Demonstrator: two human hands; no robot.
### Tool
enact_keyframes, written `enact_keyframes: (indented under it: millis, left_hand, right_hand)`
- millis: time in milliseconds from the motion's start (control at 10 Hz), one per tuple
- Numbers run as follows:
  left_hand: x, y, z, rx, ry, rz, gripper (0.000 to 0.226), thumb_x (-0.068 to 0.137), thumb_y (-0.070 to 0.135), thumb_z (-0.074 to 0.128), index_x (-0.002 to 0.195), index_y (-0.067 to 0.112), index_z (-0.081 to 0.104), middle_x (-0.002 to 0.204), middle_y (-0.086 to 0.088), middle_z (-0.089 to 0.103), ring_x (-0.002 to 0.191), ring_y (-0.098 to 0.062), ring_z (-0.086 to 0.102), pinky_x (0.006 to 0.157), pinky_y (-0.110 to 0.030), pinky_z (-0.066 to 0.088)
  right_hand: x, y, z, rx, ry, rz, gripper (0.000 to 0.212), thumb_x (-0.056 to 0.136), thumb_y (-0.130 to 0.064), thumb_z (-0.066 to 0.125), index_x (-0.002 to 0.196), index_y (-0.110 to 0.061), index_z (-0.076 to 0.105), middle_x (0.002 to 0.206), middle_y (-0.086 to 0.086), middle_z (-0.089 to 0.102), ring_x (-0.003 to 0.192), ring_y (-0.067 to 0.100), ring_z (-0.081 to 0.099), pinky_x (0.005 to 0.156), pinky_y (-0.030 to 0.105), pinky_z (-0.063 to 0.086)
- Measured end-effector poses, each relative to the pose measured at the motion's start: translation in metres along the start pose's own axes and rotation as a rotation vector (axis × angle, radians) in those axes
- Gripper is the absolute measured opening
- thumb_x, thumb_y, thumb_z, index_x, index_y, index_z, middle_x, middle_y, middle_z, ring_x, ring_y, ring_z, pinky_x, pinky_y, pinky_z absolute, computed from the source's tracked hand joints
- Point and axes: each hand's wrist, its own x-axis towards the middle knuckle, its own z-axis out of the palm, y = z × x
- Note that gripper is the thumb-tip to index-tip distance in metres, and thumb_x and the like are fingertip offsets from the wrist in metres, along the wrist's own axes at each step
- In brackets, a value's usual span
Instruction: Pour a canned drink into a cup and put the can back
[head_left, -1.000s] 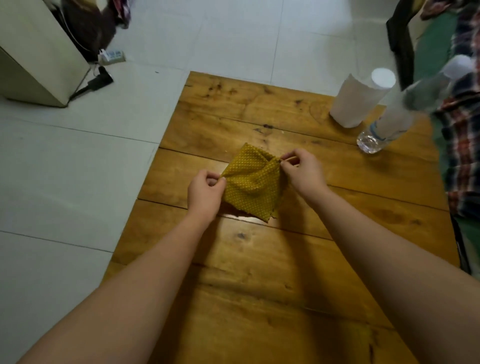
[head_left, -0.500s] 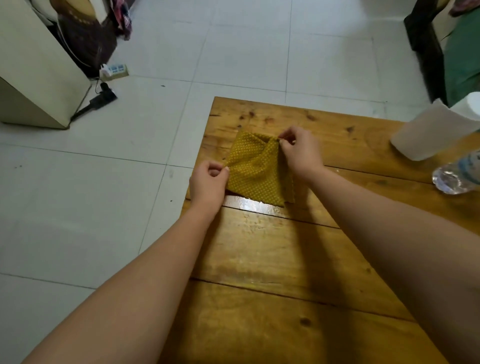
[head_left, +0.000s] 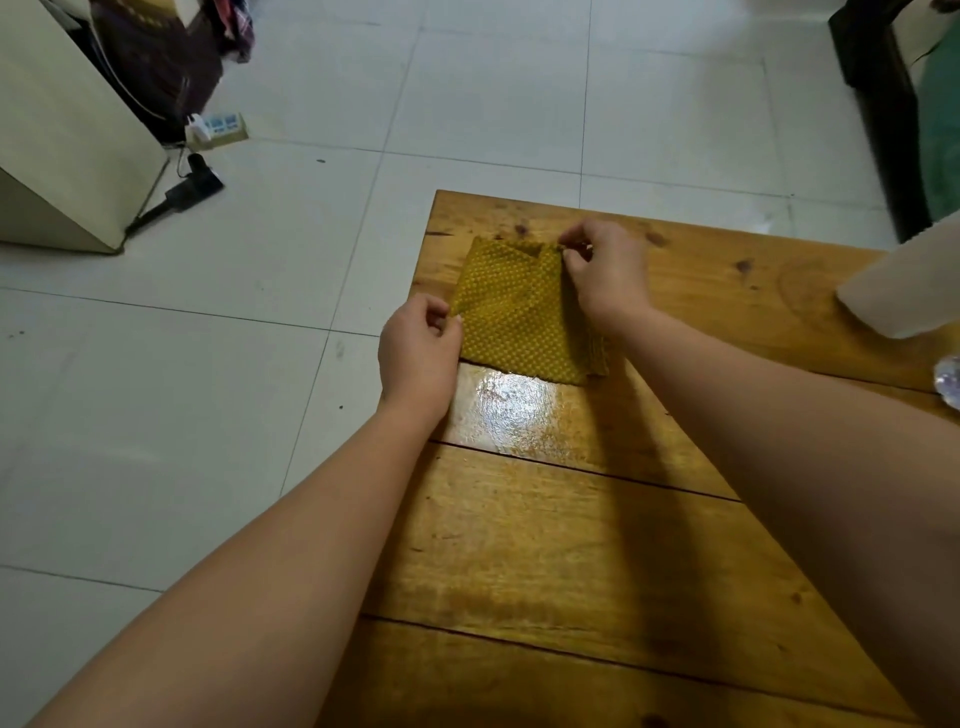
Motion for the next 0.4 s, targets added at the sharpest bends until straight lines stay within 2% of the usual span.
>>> enact_keyframes:
  millis: [100, 200, 400]
  left_hand:
    - [-0.003, -0.003, -0.001, 0.118, -0.002, 0.072, 0.02, 0.087, 0.016, 0.058, 0.106, 0.011, 0.059, 0.101, -0.006, 0.059, 0.097, -0.02, 0.053, 0.084, -0.033, 0.046]
    - [-0.012, -0.005, -0.006, 0.225, -0.003, 0.14, 0.027, 0.089, 0.018, 0.055, 0.115, 0.011, 0.056, 0.112, -0.007, 0.057, 0.108, -0.021, 0.047, 0.09, -0.031, 0.039]
    - [-0.047, -0.01, -0.021, 0.286, -0.064, 0.18, 0.036, 0.092, 0.02, 0.051, 0.127, 0.012, 0.049, 0.123, -0.007, 0.052, 0.116, -0.023, 0.046, 0.096, -0.031, 0.037]
  right_hand:
    - [-0.003, 0.004, -0.005, -0.078, -0.074, -0.036, 0.027, 0.09, -0.01, 0.051, 0.115, -0.011, 0.061, 0.117, 0.012, 0.059, 0.109, 0.026, 0.053, 0.092, 0.033, 0.041]
    - [-0.013, 0.011, -0.017, -0.192, -0.132, -0.09, 0.036, 0.092, -0.014, 0.05, 0.128, -0.011, 0.051, 0.124, 0.013, 0.055, 0.114, 0.028, 0.049, 0.096, 0.037, 0.038]
    - [-0.056, 0.027, -0.052, -0.338, -0.137, -0.142, 0.042, 0.095, -0.021, 0.045, 0.135, -0.011, 0.041, 0.131, 0.012, 0.049, 0.122, 0.027, 0.042, 0.099, 0.035, 0.033]
